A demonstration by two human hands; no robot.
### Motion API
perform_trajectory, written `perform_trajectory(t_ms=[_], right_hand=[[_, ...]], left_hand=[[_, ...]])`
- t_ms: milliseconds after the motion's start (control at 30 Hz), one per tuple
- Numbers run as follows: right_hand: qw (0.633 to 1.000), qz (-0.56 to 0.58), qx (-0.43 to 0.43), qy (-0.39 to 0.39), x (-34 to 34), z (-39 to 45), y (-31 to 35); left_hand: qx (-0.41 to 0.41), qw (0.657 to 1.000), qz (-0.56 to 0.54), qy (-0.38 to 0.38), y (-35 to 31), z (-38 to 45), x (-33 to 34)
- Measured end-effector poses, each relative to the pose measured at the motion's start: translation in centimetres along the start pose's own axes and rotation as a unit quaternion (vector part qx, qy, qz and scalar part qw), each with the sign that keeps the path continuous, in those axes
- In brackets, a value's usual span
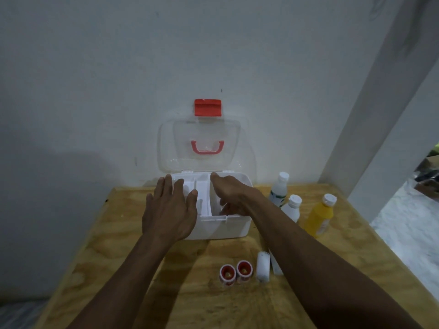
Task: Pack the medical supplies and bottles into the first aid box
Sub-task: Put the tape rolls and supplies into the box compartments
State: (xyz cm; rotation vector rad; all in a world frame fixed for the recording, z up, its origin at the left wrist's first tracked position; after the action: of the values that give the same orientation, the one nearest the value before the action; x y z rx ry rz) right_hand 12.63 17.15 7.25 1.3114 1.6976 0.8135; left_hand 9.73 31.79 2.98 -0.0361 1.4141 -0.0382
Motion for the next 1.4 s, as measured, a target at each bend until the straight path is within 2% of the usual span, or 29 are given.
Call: perform_trajectory(t_ms=[467,967,1233,1400], right_hand=[[0.998,0.05,0.005,0.043,1.6,2.6,-0.7],[0.999,0.029,-0.015,0.03,1.2,1.9,-0.1],[0.995,-0.016,-0.101,-0.018,-0.8,-1.6,0.1],[0.959,-0.105,-0.252,-0.074,-3.4,-5.3,-0.6]], left_hand=[[0.012,1.0,0.014,0.001,0.2,0.2,0.3],[0.01,1.0,0.013,0.008,0.2,0.4,0.3],[-0.006,1.0,0.005,0.015,0.1,0.3,-0.1],[-0.021,0.999,0.027,-0.04,-0.3,-0.6,-0.9]])
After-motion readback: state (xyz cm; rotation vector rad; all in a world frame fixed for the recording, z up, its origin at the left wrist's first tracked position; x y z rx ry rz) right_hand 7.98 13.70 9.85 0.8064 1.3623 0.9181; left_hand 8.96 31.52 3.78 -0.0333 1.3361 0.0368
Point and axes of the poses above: each hand's wrist, its own z-axis towards the middle knuckle, its own x-axis out of the palm, y = z × x, the point moved 1 cm from there along z, towards the middle knuckle, and after that the axes turned 15 degrees about z, right-handed, at the moved point
